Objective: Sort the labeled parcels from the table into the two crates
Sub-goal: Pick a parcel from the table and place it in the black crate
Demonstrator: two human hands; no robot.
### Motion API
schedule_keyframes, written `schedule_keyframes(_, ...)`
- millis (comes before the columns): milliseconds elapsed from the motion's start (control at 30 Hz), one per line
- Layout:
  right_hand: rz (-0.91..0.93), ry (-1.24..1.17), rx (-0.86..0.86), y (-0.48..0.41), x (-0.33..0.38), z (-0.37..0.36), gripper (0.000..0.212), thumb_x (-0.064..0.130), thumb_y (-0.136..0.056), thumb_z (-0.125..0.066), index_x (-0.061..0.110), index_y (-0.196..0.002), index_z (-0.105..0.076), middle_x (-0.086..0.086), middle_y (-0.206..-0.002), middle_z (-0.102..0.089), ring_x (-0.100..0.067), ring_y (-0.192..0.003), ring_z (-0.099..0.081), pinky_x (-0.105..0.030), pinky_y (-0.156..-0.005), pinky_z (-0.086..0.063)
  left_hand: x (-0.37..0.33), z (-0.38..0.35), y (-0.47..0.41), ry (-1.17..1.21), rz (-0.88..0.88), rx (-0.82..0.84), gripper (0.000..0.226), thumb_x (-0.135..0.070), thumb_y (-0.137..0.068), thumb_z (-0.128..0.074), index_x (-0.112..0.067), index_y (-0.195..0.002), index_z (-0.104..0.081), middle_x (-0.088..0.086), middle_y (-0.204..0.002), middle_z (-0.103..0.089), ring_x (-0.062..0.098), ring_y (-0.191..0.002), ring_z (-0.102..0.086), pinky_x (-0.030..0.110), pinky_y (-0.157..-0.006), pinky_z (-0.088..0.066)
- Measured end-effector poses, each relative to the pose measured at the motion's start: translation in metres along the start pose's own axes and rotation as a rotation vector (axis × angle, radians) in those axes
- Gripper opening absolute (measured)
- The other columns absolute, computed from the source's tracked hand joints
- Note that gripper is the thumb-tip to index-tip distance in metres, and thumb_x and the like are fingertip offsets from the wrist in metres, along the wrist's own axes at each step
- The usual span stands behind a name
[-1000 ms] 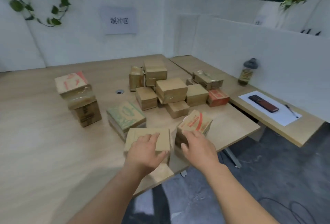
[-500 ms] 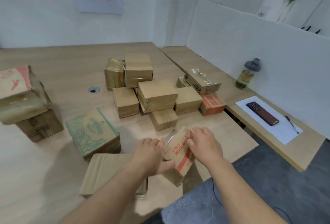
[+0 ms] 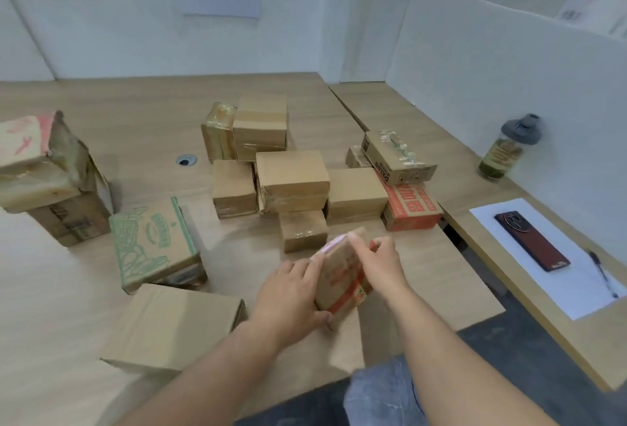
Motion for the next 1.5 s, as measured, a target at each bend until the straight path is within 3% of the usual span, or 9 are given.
schedule_keyframes(233,-0.172,-0.368,0.217,-0.027,-0.042,0.015,0.056,0.041,-0.053,-0.07,0.02,-0.101,-0.05,-0.005,-0.107,-0.058,-0.022,-0.092,-0.056,-0.036,-0.077,-0.045,-0.029,-0.018,-0.003,0.066,-0.032,-0.085,0.069,-0.062,-0.076,-0.024,-0.031,-0.132,-0.05,-0.011,-0.135,-0.047,0.019,-0.126,-0.04,0.031,-0.103,-0.033)
schedule_keyframes(333,-0.164,-0.433,0.284,-0.033,-0.057,0.015,0.053,0.036,-0.047,-0.073,0.017,-0.093,-0.054,-0.006,-0.095,-0.059,-0.023,-0.084,-0.054,-0.037,-0.075,-0.042,-0.026,-0.022,-0.003,0.255,0.13,-0.196,0.061,-0.062,-0.079,-0.032,-0.023,-0.112,-0.065,-0.006,-0.124,-0.054,0.019,-0.116,-0.047,0.031,-0.1,-0.038)
schedule_keyframes(433,-0.127,-0.412,0.318,-0.037,-0.07,0.013,0.048,0.035,-0.042,-0.07,0.015,-0.084,-0.056,-0.006,-0.084,-0.059,-0.024,-0.079,-0.051,-0.035,-0.07,-0.04,-0.015,-0.026,0.004,0.307,0.454,-0.195,0.048,-0.043,-0.087,-0.057,-0.019,-0.128,-0.05,0.002,-0.138,-0.04,0.024,-0.127,-0.039,0.03,-0.101,-0.032)
schedule_keyframes(567,-0.074,-0.354,0.346,-0.045,-0.076,0.018,0.023,0.03,-0.081,-0.069,0.013,-0.089,-0.056,-0.007,-0.088,-0.06,-0.019,-0.074,-0.053,-0.03,-0.063,-0.039,-0.009,-0.041,0.011,0.53,0.714,-0.031,0.05,-0.039,-0.092,-0.055,-0.014,-0.132,-0.039,0.01,-0.133,-0.049,0.028,-0.122,-0.048,0.031,-0.093,-0.039)
schedule_keyframes(800,-0.026,-0.258,0.596,-0.043,-0.08,0.007,0.054,0.029,-0.074,-0.074,0.018,-0.124,-0.056,-0.004,-0.113,-0.069,-0.021,-0.1,-0.066,-0.035,-0.089,-0.051,-0.024,-0.053,0.024,1.032,0.721,-0.115,0.015,-0.026,-0.098,-0.047,-0.029,-0.111,-0.054,-0.003,-0.082,-0.058,0.011,-0.071,-0.05,0.027,-0.067,-0.045)
schedule_keyframes(1100,0.291,-0.268,0.809,-0.023,-0.027,-0.005,0.097,0.036,-0.055,-0.08,0.045,-0.142,-0.037,0.003,-0.136,-0.059,-0.023,-0.128,-0.052,-0.046,-0.112,-0.038,0.001,-0.02,0.049,1.105,0.589,-0.363,0.033,-0.041,-0.084,-0.054,-0.042,-0.117,-0.056,-0.028,-0.085,-0.066,0.0,-0.082,-0.058,0.03,-0.093,-0.045)
schedule_keyframes(1200,0.387,-0.317,0.849,-0.007,0.002,-0.012,0.094,0.032,-0.054,-0.079,0.045,-0.138,-0.04,-0.004,-0.13,-0.063,-0.024,-0.124,-0.056,-0.04,-0.101,-0.049,0.009,-0.001,0.066,1.111,0.542,-0.456,0.047,-0.039,-0.087,-0.057,-0.037,-0.133,-0.049,-0.018,-0.12,-0.065,0.003,-0.113,-0.058,0.038,-0.106,-0.04)
schedule_keyframes(1300,0.465,-0.344,0.88,0.011,0.027,-0.024,0.097,0.031,-0.051,-0.078,0.039,-0.139,-0.038,-0.004,-0.127,-0.064,-0.023,-0.118,-0.059,-0.024,-0.077,-0.055,0.018,0.017,0.087,1.036,0.58,-0.579,0.044,-0.024,-0.096,-0.054,-0.034,-0.138,-0.046,-0.021,-0.119,-0.064,-0.004,-0.112,-0.056,0.033,-0.108,-0.038)
schedule_keyframes(1500,0.576,-0.309,0.944,0.046,0.063,-0.055,0.09,0.024,-0.06,-0.076,0.045,-0.138,-0.038,-0.001,-0.125,-0.065,-0.018,-0.12,-0.056,-0.023,-0.085,-0.052,0.034,0.04,0.133,1.06,0.612,-0.727,0.055,-0.033,-0.084,-0.053,-0.037,-0.138,-0.045,-0.014,-0.121,-0.065,0.008,-0.116,-0.059,0.045,-0.106,-0.042)
Point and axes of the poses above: each hand's wrist, its own y-axis away from the middle knuckle, its own z-axis out of the back of the hand, x = y × z, the point moved 6 cm from there along -y, towards the middle knuckle
